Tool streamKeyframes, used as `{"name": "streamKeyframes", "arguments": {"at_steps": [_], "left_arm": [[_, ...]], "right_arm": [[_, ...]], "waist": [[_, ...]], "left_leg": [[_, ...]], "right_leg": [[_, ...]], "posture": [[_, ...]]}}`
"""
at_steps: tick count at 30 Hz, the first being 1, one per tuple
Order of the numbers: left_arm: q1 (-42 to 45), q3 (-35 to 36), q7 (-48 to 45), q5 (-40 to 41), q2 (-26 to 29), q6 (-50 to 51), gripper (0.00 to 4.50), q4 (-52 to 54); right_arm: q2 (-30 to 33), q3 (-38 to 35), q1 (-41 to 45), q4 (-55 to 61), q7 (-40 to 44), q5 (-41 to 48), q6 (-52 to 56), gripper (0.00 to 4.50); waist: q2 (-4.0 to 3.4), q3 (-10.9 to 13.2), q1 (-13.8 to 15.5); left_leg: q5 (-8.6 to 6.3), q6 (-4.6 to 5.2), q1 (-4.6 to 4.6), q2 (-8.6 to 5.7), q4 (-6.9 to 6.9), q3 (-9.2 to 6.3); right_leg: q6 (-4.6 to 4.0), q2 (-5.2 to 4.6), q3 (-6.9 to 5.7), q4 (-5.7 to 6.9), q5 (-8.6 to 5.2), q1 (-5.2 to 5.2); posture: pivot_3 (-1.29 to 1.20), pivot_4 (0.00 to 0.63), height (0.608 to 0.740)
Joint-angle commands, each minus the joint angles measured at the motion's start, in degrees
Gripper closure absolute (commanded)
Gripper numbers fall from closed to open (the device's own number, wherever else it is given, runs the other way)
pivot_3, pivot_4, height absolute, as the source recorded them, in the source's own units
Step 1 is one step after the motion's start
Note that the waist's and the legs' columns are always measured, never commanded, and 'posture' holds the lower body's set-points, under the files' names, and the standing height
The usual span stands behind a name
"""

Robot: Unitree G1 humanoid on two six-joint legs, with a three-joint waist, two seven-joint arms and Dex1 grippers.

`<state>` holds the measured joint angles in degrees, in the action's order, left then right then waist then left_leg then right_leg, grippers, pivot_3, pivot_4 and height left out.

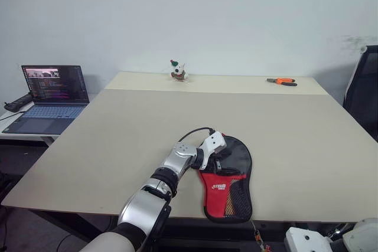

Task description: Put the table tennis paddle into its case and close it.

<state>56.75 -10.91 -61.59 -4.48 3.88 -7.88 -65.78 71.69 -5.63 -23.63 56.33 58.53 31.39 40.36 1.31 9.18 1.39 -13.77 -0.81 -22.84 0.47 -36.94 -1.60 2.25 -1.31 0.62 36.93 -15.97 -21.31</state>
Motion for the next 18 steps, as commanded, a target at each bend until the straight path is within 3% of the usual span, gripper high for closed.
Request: {"name": "streamKeyframes", "arguments": {"at_steps": [1,7,13,18], "left_arm": [[-2.4,-2.0,0.1,-2.6,-0.5,1.7,0.0,-3.5],[-2.4,-2.2,0.2,-3.0,-0.6,1.2,0.0,-3.5],[-2.1,-1.5,-0.3,-2.1,-0.3,0.3,0.0,-2.2],[-3.3,1.3,-3.9,1.8,2.4,0.1,0.0,4.8]], "right_arm": [[1.8,-3.2,-0.3,3.7,0.6,8.0,1.3,3.44],[0.1,-5.6,7.0,2.4,-4.7,15.4,5.9,1.42],[-2.3,-0.4,24.4,-7.2,-8.0,18.5,11.2,1.42],[-6.1,5.2,33.2,-16.5,-8.5,10.8,7.6,1.42]], "waist": [[0.01,0.0,0.0],[0.03,0.0,-0.1],[0.04,0.0,-0.2],[0.03,0.0,-0.3]], "left_leg": [[0.0,0.0,0.01,0.0,0.0,0.01],[0.0,0.0,0.03,0.02,-0.01,0.01],[0.0,0.0,0.06,0.03,-0.01,-0.05],[-0.01,0.02,-0.06,0.04,0.05,-0.03]], "right_leg": [[0.0,0.0,0.01,0.0,0.0,0.0],[0.0,0.0,0.03,0.02,0.0,0.01],[0.02,0.0,0.08,0.03,0.02,0.02],[-0.01,0.01,0.2,0.05,0.03,-0.19]], "posture": [[0.0,0.15,0.74],[0.0,0.15,0.74],[0.0,0.15,0.74],[0.0,0.15,0.74]]}}
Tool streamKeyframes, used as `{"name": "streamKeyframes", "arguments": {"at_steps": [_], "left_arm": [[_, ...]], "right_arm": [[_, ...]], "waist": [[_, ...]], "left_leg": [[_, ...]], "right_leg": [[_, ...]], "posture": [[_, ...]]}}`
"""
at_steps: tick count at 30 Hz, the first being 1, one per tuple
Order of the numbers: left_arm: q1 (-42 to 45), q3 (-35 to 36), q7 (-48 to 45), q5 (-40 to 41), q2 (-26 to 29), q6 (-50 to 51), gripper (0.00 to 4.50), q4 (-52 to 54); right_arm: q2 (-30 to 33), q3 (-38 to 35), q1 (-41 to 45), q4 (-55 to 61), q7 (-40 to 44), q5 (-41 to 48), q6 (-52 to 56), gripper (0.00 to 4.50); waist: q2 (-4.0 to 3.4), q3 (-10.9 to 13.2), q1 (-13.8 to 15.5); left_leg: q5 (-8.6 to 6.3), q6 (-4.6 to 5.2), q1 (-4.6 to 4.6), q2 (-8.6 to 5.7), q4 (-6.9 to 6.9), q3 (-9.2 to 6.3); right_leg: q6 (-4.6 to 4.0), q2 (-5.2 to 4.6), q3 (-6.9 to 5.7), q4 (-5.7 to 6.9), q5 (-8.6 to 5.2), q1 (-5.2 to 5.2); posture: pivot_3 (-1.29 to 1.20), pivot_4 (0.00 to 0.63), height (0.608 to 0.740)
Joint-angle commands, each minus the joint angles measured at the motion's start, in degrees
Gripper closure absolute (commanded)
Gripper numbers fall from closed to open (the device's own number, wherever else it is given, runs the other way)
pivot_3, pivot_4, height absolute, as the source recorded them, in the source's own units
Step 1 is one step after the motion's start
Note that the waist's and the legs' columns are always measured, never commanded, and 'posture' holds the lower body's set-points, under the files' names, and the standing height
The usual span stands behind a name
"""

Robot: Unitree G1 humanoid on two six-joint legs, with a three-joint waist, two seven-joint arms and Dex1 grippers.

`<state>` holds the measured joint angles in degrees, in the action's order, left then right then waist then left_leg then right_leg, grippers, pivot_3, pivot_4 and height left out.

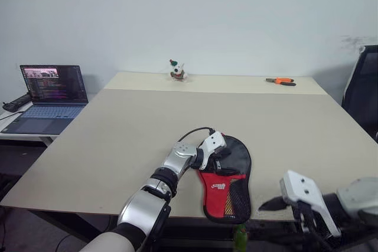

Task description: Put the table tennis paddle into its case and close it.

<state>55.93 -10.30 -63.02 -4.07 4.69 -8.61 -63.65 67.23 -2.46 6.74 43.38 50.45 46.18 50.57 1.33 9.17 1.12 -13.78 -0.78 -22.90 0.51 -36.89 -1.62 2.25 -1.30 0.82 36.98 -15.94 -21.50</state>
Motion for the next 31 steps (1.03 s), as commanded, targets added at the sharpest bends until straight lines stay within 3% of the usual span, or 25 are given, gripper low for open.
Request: {"name": "streamKeyframes", "arguments": {"at_steps": [1,6,13,19,24,31], "left_arm": [[-3.3,1.1,-3.6,2.3,2.7,1.1,0.0,5.3],[-11.6,4.8,-9.4,9.2,13.3,11.6,0.0,28.2],[-27.0,12.1,-7.5,17.1,28.3,28.1,0.0,55.4],[-33.4,15.8,1.6,20.4,28.5,34.8,0.0,66.1],[-34.8,14.3,8.2,20.2,25.9,34.9,0.0,69.7],[-36.1,11.1,9.7,17.8,26.5,31.2,0.0,67.1]], "right_arm": [[-2.8,3.0,3.8,-5.4,-0.6,-5.8,-3.9,1.42],[-11.2,7.2,7.6,-16.1,-0.7,-13.4,-11.9,1.42],[-23.1,10.5,18.7,-38.8,2.0,-22.1,-23.0,1.42],[-26.2,10.3,28.3,-59.8,6.0,-29.1,-33.5,1.42],[-25.6,9.6,35.8,-75.3,7.8,-33.9,-40.0,1.42],[-24.1,8.7,37.3,-79.3,9.8,-37.0,-42.9,1.42]], "waist": [[-0.01,0.0,-0.1],[0.0,0.3,-1.7],[0.07,0.9,-2.9],[0.09,1.2,-1.8],[0.06,1.3,-1.5],[-0.03,1.3,-1.7]], "left_leg": [[0.0,0.0,-0.03,0.02,0.0,0.01],[0.0,0.01,-0.08,0.19,0.09,0.09],[0.02,-0.01,-0.06,0.2,-0.03,0.13],[0.02,-0.01,-0.09,0.1,-0.1,0.13],[0.02,-0.01,-0.09,0.11,-0.07,0.18],[0.02,-0.01,-0.09,0.2,-0.03,0.21]], "right_leg": [[-0.01,0.01,0.02,0.02,0.0,-0.07],[-0.43,0.15,0.2,0.3,0.14,-0.37],[-0.64,0.14,0.28,1.05,0.07,-0.71],[-0.65,0.01,0.23,1.05,0.09,-0.68],[-0.68,0.0,0.26,1.05,0.1,-0.71],[-0.76,0.0,0.31,1.06,0.13,-0.74]], "posture": [[0.0,0.15,0.74],[0.0,0.15,0.74],[0.0,0.15,0.74],[0.0,0.15,0.74],[0.0,0.15,0.74],[0.0,0.15,0.74]]}}
